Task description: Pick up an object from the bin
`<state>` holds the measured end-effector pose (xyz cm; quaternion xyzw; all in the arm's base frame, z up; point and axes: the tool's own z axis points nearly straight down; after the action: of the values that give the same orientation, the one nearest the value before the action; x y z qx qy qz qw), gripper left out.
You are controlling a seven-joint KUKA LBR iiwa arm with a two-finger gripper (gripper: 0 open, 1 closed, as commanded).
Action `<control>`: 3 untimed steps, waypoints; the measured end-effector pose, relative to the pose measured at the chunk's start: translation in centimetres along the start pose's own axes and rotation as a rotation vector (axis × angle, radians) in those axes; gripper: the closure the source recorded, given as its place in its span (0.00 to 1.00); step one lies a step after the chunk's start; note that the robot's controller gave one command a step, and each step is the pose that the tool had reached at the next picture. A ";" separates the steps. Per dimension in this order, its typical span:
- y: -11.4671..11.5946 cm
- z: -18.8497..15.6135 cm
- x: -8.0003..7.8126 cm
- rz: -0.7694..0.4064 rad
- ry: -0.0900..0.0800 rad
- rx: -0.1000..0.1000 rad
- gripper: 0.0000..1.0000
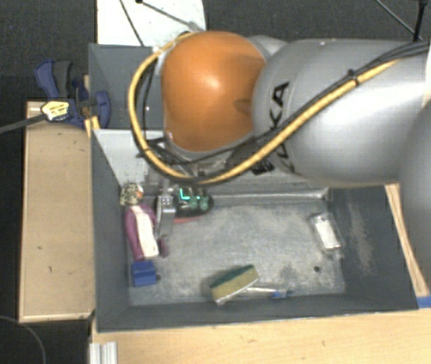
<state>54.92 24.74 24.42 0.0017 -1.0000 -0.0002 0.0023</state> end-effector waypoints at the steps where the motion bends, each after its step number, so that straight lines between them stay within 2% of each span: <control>1: -0.4 9.4 6.1 -0.109 0.004 0.003 0.00; 2: -0.9 17.6 6.3 -0.128 -0.014 -0.003 0.00; 3: -0.8 17.0 6.1 -0.121 -0.017 -0.005 1.00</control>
Offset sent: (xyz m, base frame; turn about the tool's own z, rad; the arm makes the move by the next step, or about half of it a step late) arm -0.0587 -0.0040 -0.0893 -0.1079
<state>48.73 23.98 7.44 0.0619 -0.9981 -0.0028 -0.0064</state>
